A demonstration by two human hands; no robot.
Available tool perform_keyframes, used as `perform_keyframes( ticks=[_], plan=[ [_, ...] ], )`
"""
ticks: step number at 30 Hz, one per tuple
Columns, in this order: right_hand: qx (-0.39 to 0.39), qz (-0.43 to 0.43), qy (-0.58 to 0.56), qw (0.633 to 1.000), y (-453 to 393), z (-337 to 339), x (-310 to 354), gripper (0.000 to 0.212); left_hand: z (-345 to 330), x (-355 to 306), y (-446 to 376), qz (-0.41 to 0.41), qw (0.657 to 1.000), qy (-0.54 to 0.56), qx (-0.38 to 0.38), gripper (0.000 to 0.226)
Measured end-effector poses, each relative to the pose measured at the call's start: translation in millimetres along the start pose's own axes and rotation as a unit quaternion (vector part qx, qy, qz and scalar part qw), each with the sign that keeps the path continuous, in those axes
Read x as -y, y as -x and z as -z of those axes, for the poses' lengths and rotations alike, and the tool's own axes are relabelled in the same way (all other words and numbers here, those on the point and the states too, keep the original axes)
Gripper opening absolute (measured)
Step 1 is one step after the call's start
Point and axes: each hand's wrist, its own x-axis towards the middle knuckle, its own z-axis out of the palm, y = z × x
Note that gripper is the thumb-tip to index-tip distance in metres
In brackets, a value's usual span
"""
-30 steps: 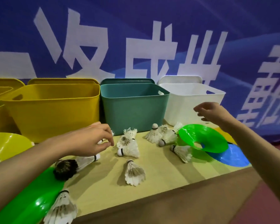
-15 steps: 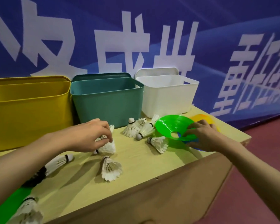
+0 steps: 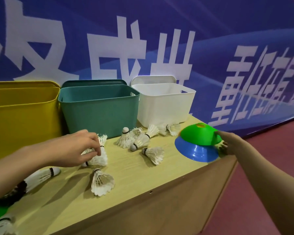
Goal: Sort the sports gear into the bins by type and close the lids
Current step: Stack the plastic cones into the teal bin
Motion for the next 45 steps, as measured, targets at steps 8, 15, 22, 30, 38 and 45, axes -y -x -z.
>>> perform_keyframes(
  ticks=[8, 15, 22, 30, 38, 45],
  plan=[
    [0.048, -0.079, 0.022, 0.996, -17.6, -27.3, 38.8, 0.058, 7.1, -9.8, -5.9, -0.003, 1.0, -0.003, -0.012, 0.047],
    [0.034, 0.0, -0.144, 0.989, -48.6, -29.4, 34.5, 0.046, -0.6, -0.4, -0.6, -0.012, 1.0, 0.004, -0.014, 0.015],
    [0.092, 0.148, -0.206, 0.963, 64.1, -41.1, 59.5, 0.015, -2.4, 15.4, 10.6, 0.01, 0.999, 0.017, -0.029, 0.071],
    [0.269, 0.147, -0.192, 0.932, 190.2, -151.0, 75.6, 0.026, -2.8, 17.5, 42.4, 0.035, 0.997, 0.029, -0.06, 0.027],
    [0.396, 0.071, -0.144, 0.904, 242.2, -267.1, 131.1, 0.01, -15.8, 44.2, 98.7, 0.081, 0.995, 0.048, -0.038, 0.033],
    [0.327, 0.181, 0.011, 0.928, 194.5, -192.7, 72.4, 0.011, -25.1, 54.2, 84.9, 0.067, 0.994, 0.064, -0.051, 0.02]
  ],
)
